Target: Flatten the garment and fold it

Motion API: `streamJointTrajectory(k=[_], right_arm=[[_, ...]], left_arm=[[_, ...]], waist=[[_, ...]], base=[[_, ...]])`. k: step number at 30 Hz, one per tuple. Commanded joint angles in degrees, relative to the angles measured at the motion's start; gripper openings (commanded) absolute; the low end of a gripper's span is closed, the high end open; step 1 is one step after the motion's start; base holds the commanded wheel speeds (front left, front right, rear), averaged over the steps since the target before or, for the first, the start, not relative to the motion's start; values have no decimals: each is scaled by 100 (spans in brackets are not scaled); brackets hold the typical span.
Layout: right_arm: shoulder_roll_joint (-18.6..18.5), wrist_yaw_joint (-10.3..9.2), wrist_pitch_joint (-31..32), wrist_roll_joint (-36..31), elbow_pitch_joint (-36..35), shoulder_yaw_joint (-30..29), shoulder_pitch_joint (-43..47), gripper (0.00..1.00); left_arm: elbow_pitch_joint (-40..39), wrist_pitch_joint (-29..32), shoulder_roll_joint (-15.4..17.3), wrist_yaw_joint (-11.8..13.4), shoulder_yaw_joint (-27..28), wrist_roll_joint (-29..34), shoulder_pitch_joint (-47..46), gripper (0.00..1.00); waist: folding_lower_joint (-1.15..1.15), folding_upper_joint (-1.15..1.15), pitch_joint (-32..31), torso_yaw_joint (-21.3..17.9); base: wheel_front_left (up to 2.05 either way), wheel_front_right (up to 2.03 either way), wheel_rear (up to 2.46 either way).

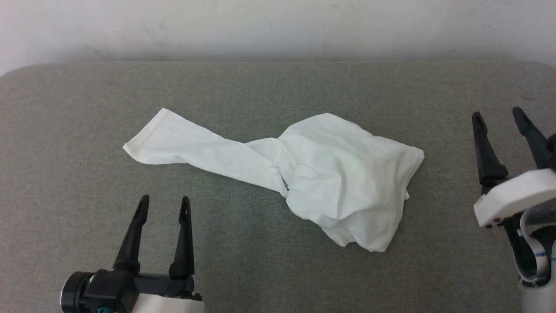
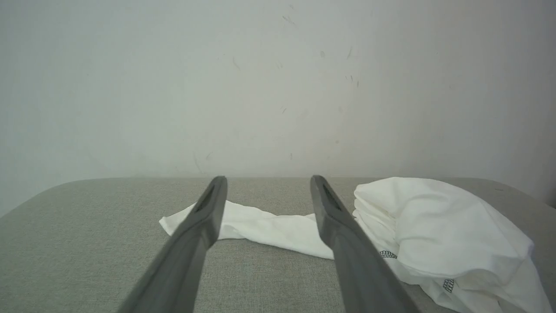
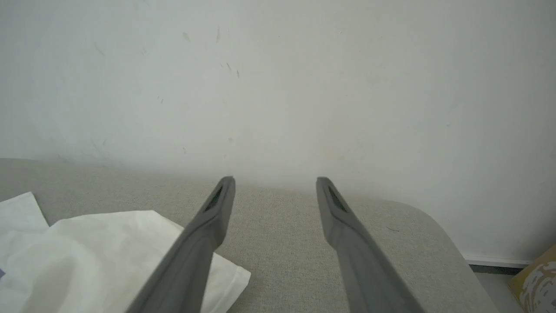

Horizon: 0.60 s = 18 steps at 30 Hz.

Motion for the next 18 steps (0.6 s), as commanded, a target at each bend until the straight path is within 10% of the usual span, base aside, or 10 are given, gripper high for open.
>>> streamJointTrajectory(k=[1, 18], right_arm=[[-99, -5, 205, 11, 109, 18, -190, 100], [-621, -5, 2786, 802, 2036, 201, -1243, 100]], left_arm=[[-3, -28, -47, -59, 21, 75, -117, 100], [237, -28, -412, -458, -8, 120, -580, 100]], waist=[[-1, -1, 228, 229], [-1, -1, 949, 1044]], base=[[0, 0, 0], [0, 0, 0]])
